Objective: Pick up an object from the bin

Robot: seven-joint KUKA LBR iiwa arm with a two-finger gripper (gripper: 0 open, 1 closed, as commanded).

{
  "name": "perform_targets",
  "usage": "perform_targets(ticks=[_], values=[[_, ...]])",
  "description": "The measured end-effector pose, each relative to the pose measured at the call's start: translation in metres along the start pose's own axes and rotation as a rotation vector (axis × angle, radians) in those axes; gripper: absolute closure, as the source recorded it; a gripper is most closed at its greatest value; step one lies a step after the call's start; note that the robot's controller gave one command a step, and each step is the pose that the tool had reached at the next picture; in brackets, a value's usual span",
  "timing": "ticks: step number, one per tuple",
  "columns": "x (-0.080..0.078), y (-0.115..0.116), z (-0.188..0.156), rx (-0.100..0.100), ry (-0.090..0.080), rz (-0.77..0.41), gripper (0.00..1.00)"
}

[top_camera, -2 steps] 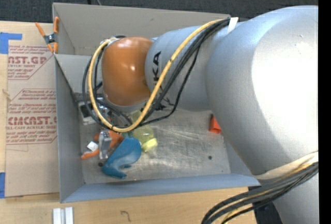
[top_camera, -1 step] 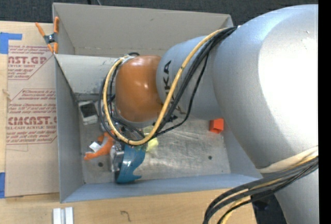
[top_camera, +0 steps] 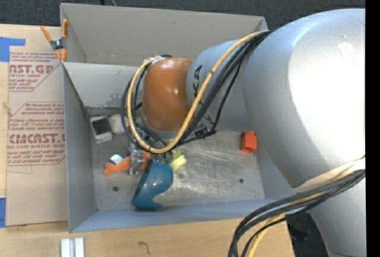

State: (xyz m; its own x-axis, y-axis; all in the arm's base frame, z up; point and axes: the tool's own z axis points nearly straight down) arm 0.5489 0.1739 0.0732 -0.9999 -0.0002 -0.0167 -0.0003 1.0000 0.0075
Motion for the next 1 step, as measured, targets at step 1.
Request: perform_targets(ticks=[1], values=[[0.0, -0.0001, 0.0, 0.0, 0.0, 0.0, 1.0]])
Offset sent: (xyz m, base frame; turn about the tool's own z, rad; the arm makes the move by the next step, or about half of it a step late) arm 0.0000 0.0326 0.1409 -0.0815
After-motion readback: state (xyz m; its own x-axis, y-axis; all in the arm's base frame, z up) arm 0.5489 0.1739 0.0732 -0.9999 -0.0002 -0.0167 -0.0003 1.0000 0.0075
